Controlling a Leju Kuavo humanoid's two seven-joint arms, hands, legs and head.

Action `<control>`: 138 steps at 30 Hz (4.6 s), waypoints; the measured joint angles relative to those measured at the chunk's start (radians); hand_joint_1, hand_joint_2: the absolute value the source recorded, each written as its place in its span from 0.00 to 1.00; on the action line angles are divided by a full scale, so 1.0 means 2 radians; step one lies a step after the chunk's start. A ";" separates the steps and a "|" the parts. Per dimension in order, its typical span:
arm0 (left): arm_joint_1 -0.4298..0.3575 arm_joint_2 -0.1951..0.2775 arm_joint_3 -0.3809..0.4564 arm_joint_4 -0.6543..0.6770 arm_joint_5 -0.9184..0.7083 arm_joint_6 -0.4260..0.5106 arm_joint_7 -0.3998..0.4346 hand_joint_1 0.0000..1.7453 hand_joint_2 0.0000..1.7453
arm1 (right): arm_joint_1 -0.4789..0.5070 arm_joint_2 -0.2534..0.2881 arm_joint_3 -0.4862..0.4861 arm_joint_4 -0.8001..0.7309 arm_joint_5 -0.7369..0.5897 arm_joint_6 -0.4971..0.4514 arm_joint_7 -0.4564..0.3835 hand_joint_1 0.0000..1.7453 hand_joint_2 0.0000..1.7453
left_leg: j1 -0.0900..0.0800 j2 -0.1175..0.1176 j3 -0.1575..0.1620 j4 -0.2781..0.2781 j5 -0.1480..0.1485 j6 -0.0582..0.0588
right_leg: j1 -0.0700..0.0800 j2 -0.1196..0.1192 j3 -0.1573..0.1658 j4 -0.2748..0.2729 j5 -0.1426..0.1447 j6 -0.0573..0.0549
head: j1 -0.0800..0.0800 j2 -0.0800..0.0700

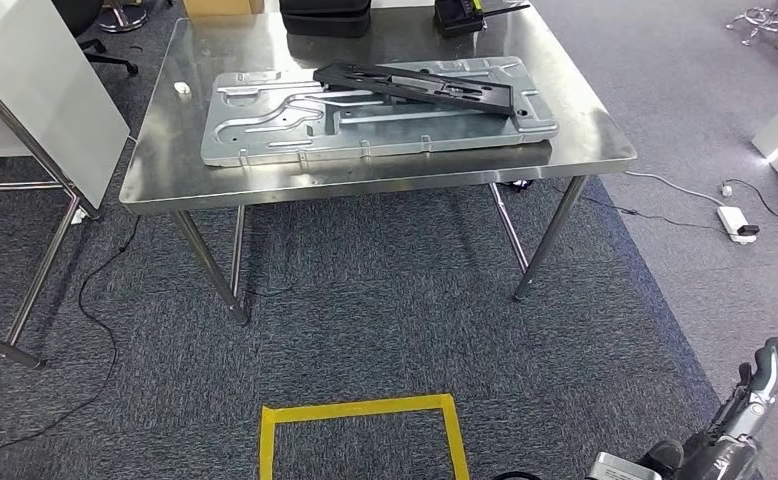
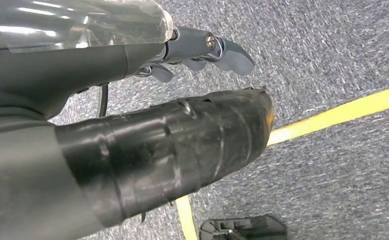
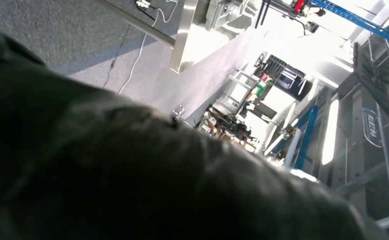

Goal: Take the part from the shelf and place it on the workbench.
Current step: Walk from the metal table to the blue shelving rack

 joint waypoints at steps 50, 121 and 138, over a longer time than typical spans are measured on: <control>0.002 0.000 0.011 0.000 -0.003 0.001 0.002 0.00 0.00 | 0.018 0.021 -0.081 0.005 -0.025 0.037 0.013 0.00 0.00 | -0.002 -0.003 0.061 -0.015 -0.047 -0.006 | 0.003 -0.004 -0.056 -0.022 0.061 -0.003 | -0.003 0.000; -0.001 -0.009 0.035 -0.001 -0.012 0.007 0.004 0.00 0.00 | -0.188 0.044 -0.670 0.642 0.059 0.148 0.035 0.00 0.00 | -0.001 0.014 0.040 -0.015 -0.030 0.010 | -0.002 -0.005 -0.045 0.034 0.007 0.009 | -0.001 0.000; -0.001 -0.011 0.036 -0.001 -0.014 0.008 0.005 0.00 0.00 | -0.221 0.034 -0.746 0.797 0.102 0.116 0.189 0.00 0.00 | 0.000 -0.019 0.031 0.014 -0.042 -0.009 | 0.000 0.023 -0.036 -0.019 0.033 -0.015 | -0.003 0.000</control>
